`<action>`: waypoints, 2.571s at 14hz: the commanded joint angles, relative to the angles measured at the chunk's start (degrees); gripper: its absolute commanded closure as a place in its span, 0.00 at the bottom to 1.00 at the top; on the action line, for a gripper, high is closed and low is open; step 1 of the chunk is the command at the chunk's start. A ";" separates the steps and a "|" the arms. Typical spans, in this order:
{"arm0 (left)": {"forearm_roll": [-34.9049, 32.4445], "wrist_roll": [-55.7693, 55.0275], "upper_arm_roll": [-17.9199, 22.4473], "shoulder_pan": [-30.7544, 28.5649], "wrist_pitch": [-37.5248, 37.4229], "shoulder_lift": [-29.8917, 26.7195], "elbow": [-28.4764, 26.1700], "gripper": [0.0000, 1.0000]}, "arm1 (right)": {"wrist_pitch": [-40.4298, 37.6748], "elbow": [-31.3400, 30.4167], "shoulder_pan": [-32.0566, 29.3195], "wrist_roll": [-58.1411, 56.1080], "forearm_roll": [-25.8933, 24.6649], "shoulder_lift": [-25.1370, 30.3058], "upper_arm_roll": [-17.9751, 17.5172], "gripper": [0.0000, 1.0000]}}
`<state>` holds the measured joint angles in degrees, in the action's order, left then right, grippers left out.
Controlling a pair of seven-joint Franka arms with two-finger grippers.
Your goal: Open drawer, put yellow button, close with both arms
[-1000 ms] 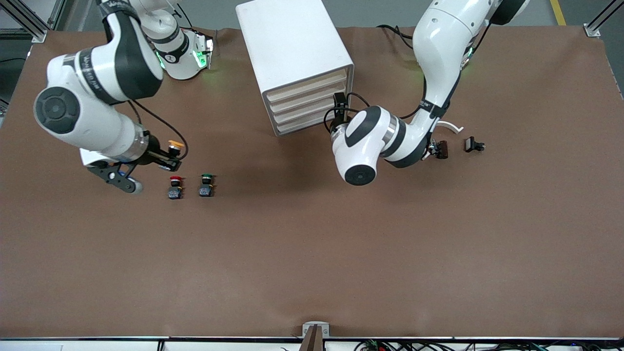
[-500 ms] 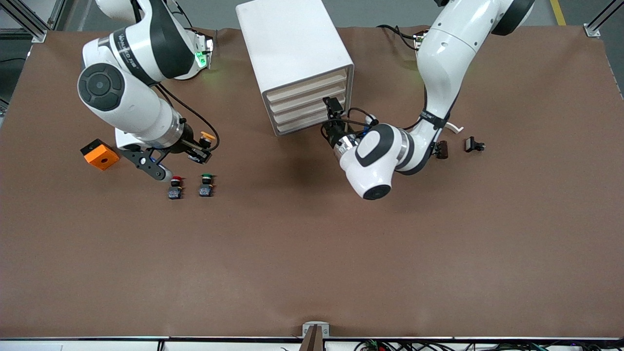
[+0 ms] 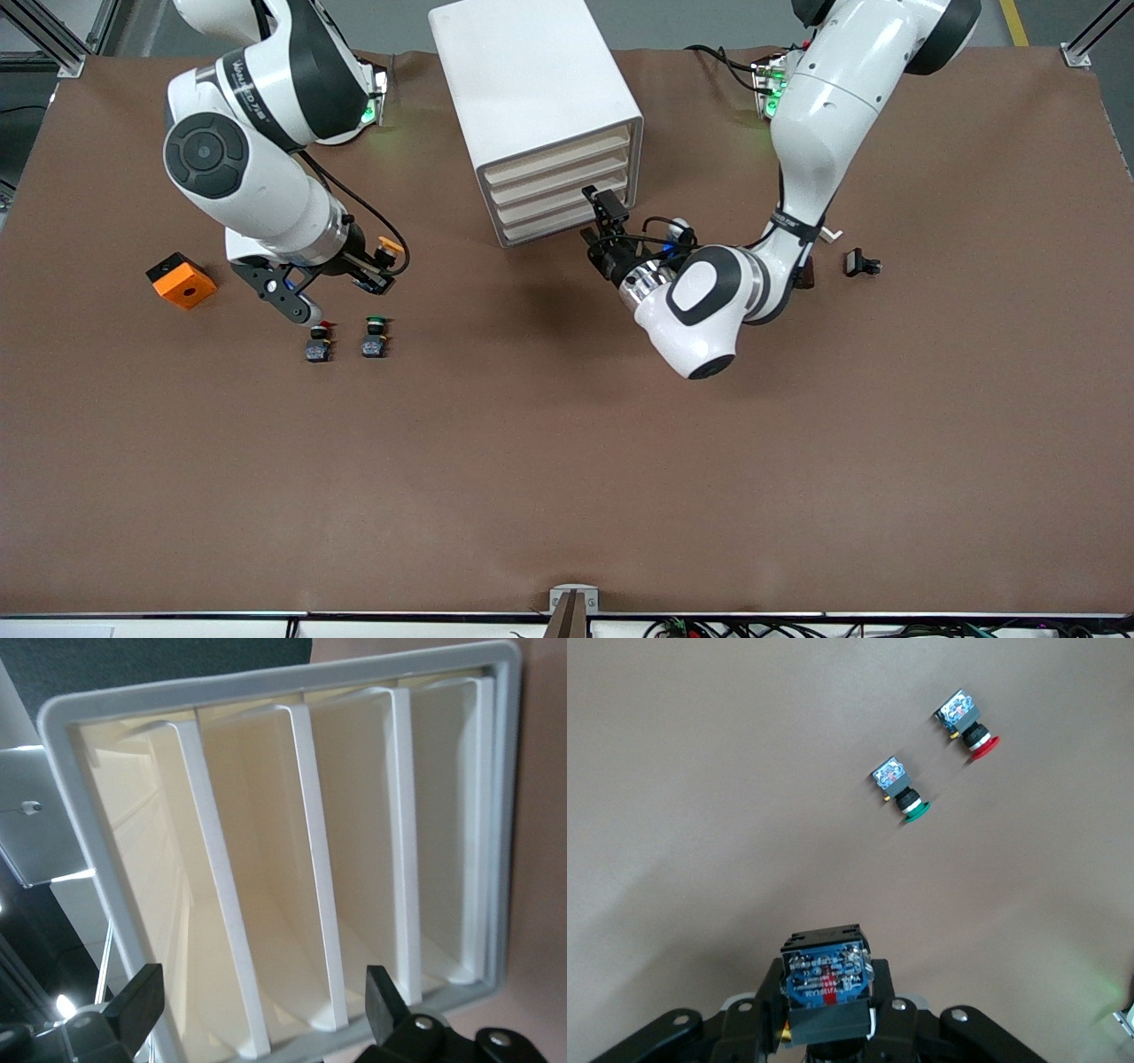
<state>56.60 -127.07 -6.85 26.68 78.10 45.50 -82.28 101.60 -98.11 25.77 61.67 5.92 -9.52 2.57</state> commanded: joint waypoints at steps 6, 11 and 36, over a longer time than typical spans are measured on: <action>2.55 -4.58 -0.27 4.51 -1.20 2.22 0.45 0.07 | -0.79 3.54 2.01 6.35 0.85 -1.81 0.60 1.00; 2.55 -7.31 -0.27 5.31 -1.28 1.87 0.54 0.21 | -0.88 3.54 2.01 6.35 0.85 -1.81 0.60 1.00; 7.82 -13.45 -0.98 4.88 -1.11 4.59 0.80 1.00 | -1.40 5.56 1.92 6.18 0.85 -3.75 0.68 1.00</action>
<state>62.60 -138.00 -8.55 33.02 76.80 48.46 -82.26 101.46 -94.19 27.26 67.11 5.95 -12.95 2.84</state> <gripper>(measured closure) 0.894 0.586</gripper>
